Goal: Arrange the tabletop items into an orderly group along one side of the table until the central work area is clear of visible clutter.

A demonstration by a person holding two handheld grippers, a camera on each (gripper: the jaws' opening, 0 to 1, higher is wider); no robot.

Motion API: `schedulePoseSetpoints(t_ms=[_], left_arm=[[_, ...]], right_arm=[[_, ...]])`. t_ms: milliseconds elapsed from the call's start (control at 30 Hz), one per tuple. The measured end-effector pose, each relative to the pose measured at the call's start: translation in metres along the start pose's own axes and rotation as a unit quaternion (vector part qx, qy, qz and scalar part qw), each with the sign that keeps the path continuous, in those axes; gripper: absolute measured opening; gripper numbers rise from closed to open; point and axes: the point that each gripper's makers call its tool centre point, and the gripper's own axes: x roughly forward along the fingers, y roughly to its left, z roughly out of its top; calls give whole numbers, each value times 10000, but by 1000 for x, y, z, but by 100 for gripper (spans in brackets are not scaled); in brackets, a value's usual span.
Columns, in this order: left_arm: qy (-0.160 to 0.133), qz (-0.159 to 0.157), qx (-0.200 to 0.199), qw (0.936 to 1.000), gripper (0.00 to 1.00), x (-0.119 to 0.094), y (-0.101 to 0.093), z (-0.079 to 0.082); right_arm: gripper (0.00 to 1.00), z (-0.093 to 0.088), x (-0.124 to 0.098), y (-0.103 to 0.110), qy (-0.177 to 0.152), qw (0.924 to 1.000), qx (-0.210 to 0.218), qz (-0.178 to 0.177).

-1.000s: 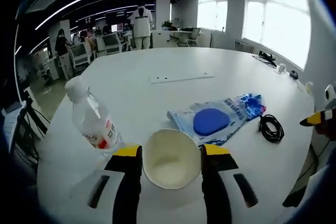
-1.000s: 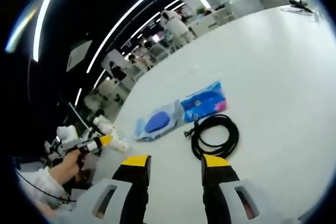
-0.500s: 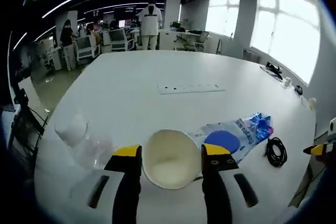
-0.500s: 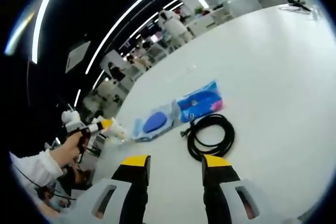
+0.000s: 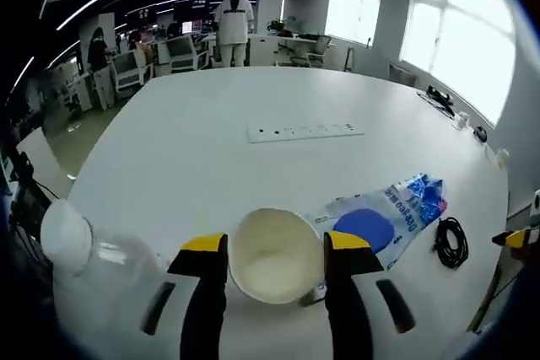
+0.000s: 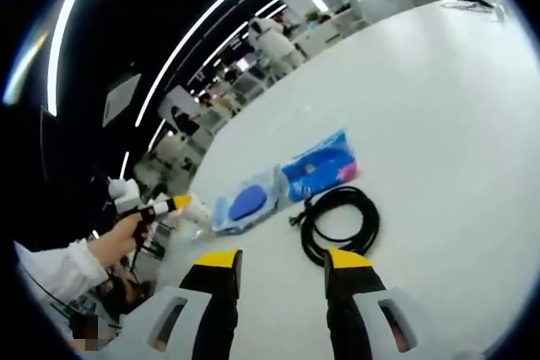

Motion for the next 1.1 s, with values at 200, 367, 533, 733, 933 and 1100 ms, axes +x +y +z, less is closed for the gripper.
schedulePoseSetpoints(t_ms=[200,367,533,733,933,1100], left_arm=[[99,-39,-40,9999,45,6,-1,-8],[159,-93,83,9998,45,11,-4,-11],[166,-66,86,9998,46,12,-2,-11],[157,-43,126,9998,48,12,-1,-12],[-15,-181,164,9997,50,8,-6,-5],[-95,-151,225,9996,60,0,-5,0]], right_arm=[[38,0,1,1,33,10000,4,41],[38,-2,0,-1,8,10000,88,24],[38,-5,-3,-4,9,9999,151,5],[38,-5,-6,-9,-33,9997,239,-38],[38,-3,-7,-8,-81,9996,273,-32],[38,-2,-5,-4,-89,9997,244,26]])
